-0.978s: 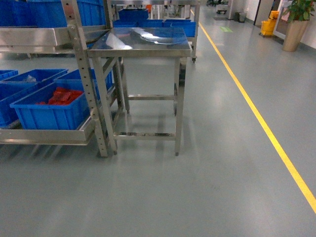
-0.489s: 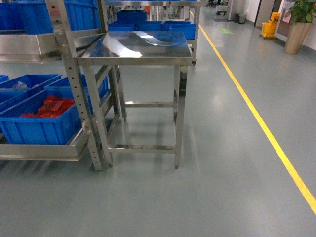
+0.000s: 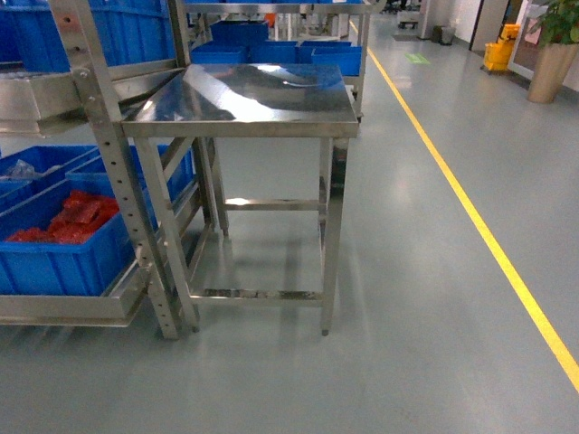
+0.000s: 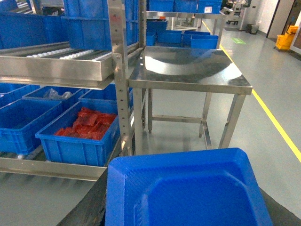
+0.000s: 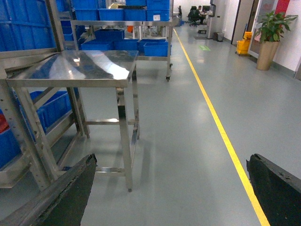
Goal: Pick blue part to blue bin on bottom shelf
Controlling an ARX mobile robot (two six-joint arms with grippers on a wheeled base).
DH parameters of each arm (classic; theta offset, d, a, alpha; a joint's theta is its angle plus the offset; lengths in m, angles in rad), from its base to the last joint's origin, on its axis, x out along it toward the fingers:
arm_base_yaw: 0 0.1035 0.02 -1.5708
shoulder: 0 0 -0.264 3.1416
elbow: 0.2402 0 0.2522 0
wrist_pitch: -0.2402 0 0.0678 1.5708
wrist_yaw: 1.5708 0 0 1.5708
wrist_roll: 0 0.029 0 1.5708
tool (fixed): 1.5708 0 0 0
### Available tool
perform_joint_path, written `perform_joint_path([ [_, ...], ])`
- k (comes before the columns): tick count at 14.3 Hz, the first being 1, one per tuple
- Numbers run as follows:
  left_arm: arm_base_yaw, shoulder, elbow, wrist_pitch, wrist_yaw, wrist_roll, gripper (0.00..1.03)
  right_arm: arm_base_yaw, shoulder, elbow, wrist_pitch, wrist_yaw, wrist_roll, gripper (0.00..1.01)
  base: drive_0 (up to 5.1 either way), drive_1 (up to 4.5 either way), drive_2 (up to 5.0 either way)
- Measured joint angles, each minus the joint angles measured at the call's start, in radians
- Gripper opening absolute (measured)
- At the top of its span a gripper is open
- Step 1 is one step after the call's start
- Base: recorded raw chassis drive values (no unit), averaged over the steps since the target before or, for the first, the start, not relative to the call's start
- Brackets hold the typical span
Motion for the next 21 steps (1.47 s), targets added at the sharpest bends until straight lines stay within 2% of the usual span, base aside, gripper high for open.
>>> perform_joint_path([
  [21, 0.0, 0.0, 0.0, 0.0, 0.001, 0.0, 0.44, 0.0, 0.0, 0.0, -0.002, 0.0, 0.0, 0.98, 0.0, 4.01, -4.0],
])
